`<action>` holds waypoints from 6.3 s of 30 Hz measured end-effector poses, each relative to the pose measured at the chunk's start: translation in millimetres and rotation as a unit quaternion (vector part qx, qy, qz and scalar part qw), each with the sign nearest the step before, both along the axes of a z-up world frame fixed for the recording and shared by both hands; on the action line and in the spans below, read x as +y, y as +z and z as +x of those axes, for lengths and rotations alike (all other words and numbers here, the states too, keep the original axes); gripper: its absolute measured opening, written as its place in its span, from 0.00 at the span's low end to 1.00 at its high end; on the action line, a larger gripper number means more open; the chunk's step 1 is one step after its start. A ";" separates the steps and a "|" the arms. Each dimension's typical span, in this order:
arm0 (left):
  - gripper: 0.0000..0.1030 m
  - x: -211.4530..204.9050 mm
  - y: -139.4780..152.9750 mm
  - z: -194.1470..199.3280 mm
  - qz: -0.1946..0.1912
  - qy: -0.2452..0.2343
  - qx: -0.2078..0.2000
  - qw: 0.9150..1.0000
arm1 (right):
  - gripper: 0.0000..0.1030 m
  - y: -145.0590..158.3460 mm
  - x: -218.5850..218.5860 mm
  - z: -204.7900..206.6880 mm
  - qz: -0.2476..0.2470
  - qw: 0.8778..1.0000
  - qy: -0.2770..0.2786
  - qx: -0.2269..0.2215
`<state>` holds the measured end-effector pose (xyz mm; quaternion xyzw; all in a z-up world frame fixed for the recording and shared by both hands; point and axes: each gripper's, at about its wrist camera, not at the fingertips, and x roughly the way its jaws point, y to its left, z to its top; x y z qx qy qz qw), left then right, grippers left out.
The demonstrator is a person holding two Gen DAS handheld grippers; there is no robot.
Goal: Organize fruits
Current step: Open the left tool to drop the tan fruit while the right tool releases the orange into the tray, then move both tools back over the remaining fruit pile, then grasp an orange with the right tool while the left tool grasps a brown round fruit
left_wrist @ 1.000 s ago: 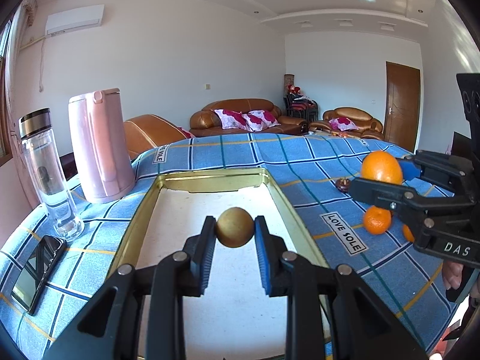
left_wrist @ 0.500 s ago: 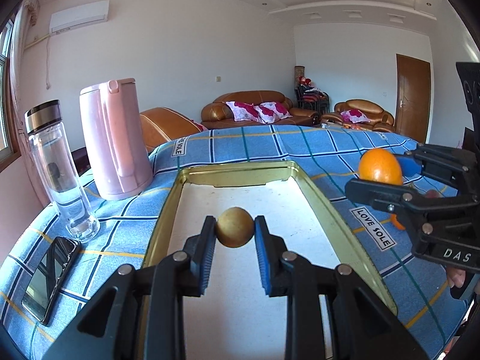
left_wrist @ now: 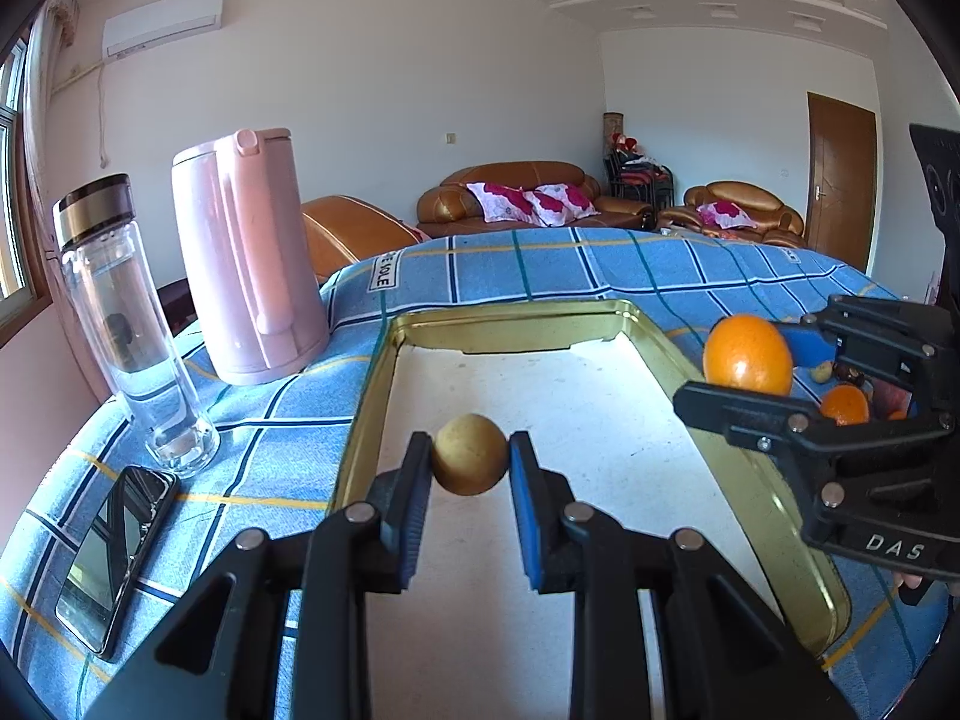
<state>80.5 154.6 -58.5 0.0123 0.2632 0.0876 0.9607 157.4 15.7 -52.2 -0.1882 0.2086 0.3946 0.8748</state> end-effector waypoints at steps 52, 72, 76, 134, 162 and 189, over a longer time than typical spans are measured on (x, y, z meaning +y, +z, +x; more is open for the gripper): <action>0.27 5.3 -13.7 19.9 0.024 0.000 0.063 0.998 | 0.41 -39.2 34.8 12.4 -0.083 0.996 0.009 0.042; 0.93 3.1 1.4 -19.8 0.004 0.035 -0.011 0.999 | 0.67 -28.5 17.5 0.2 -0.048 0.999 -0.010 0.016; 0.95 -8.0 8.7 -27.6 0.002 0.027 -0.030 0.999 | 0.71 -23.9 -0.7 -3.1 -0.031 0.999 -0.028 0.008; 0.96 -238.3 -0.6 63.3 0.048 -0.193 0.010 0.980 | 0.47 -19.4 -253.9 4.0 0.076 0.959 -0.269 0.050; 0.48 -293.4 -31.1 140.4 0.089 -0.264 0.136 0.951 | 0.47 -5.6 -255.1 36.2 0.089 0.948 -0.305 0.027; 0.41 -248.7 -2.8 112.0 0.007 -0.244 0.026 0.969 | 0.47 -1.6 -256.2 27.2 0.103 0.951 -0.291 0.008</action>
